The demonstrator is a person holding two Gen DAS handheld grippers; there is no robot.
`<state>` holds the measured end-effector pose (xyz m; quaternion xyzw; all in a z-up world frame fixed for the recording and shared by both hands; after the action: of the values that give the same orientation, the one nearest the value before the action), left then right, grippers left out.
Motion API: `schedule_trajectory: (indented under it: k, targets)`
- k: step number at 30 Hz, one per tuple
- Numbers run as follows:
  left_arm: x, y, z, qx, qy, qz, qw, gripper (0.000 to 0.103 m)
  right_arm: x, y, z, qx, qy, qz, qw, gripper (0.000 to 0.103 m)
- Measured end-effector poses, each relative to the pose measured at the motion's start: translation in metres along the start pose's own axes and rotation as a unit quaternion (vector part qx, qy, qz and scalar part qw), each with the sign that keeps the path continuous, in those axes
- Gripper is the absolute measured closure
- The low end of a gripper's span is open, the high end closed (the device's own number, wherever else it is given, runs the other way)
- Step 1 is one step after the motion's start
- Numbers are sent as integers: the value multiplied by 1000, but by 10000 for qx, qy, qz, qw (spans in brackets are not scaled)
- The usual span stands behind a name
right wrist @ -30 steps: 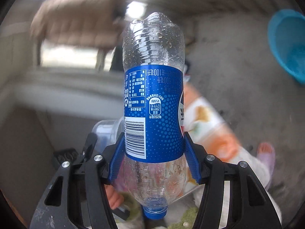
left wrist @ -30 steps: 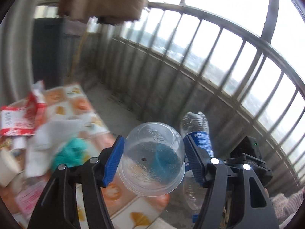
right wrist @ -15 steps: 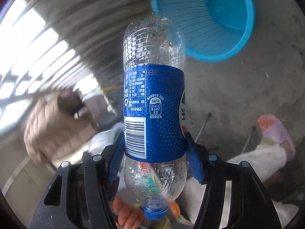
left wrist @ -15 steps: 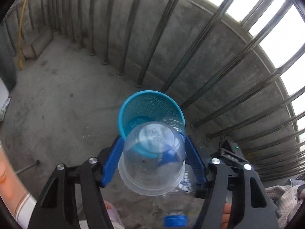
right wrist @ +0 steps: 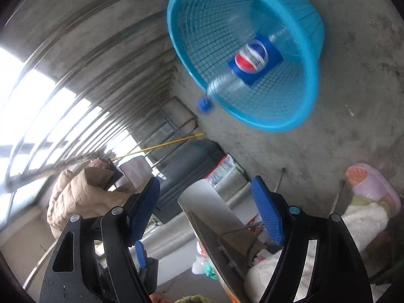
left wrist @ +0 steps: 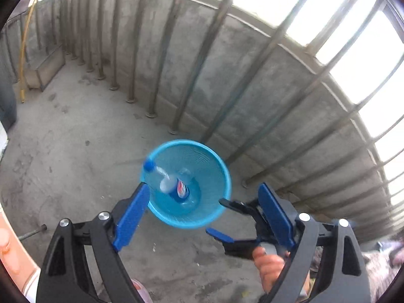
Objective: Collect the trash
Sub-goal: 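Carry bottle and cup over the blue wastebasket and open both grippers, then move both grippers back to the table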
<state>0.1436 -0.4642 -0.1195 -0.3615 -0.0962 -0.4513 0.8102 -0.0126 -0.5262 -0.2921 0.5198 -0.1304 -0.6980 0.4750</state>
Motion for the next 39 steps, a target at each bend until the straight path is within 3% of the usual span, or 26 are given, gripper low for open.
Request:
schedule_trajectory:
  k: [6, 8, 10, 12, 15, 18, 19, 22, 24, 25, 26, 28, 30, 32, 33, 34, 36, 39]
  targets:
    - [-45, -18, 41, -72, 98, -200, 9997, 18, -16, 3, 16, -479, -391, 714, 9955, 31]
    - [-60, -17, 58, -229, 110, -96, 9996, 17, -26, 3, 31, -693, -601, 1066, 9901, 31]
    - [-76, -19, 74, -623, 176, 94, 9979, 10, -39, 9, 43, -837, -745, 1493, 9824, 27]
    - [-93, -22, 100, -971, 47, 322, 9947, 9, -59, 20, 52, -949, -875, 2012, 9710, 25]
    - [-113, -19, 146, -949, -445, 412, 9936, 6, -96, 42, 56, -1330, -1098, 2925, 9406, 21]
    - [-135, -8, 192, -478, -981, 468, 9929, 6, -138, 66, 51, -1817, -1369, 3911, 8918, 20]
    - [-143, -4, 205, -315, -1125, 488, 9919, 6, -159, 77, 46, -1968, -1455, 4353, 8664, 19]
    - [-173, 16, 249, 267, -1538, 676, 9854, 6, -206, 94, 34, -2150, -1607, 5229, 8091, 15]
    - [-197, 29, 278, 625, -1812, 877, 9775, 6, -247, 105, 22, -2136, -1678, 5885, 7615, 9]
    - [-206, 34, 288, 717, -1933, 970, 9737, 6, -260, 107, 16, -2122, -1706, 6070, 7466, 8]
    - [-221, 42, 306, 821, -2183, 1162, 9655, 6, -278, 111, 8, -2134, -1777, 6326, 7230, 8]
    - [-237, 52, 326, 765, -2480, 1363, 9561, 6, -304, 113, -8, -2204, -1927, 6738, 6784, 8]
    - [-258, 60, 349, 598, -2922, 1536, 9420, 6, -331, 116, -21, -2215, -2212, 7175, 6222, 8]
    - [-277, 70, 370, 755, -3309, 1681, 9255, 6, -360, 117, -33, -2186, -2509, 7649, 5515, 8]
    - [-280, 74, 375, 834, -3397, 1704, 9212, 6, -375, 118, -38, -2121, -2610, 7849, 5204, 8]
    - [-289, 79, 383, 984, -3502, 1738, 9151, 6, -390, 120, -42, -2022, -2645, 7996, 4998, 8]
    - [-297, 88, 389, 1183, -3560, 1792, 9095, 6, -411, 124, -46, -1787, -2573, 8169, 4842, 8]
    - [-306, 111, 399, 1335, -3566, 1980, 9032, 6, -438, 112, -69, -1506, -2089, 8395, 4784, 8]
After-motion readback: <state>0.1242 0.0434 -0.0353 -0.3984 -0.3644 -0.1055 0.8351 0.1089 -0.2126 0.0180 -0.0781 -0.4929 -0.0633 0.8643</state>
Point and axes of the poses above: each gripper's, at about its wrist camera, not at the fingertips, and z roughly against the way its jaws point, y to its left, x to its top, the point moved 8 cm from there along -z, roughly the way its jaws point, and after that the axes turned 11 degrees about -x, right-handed, at the moved point
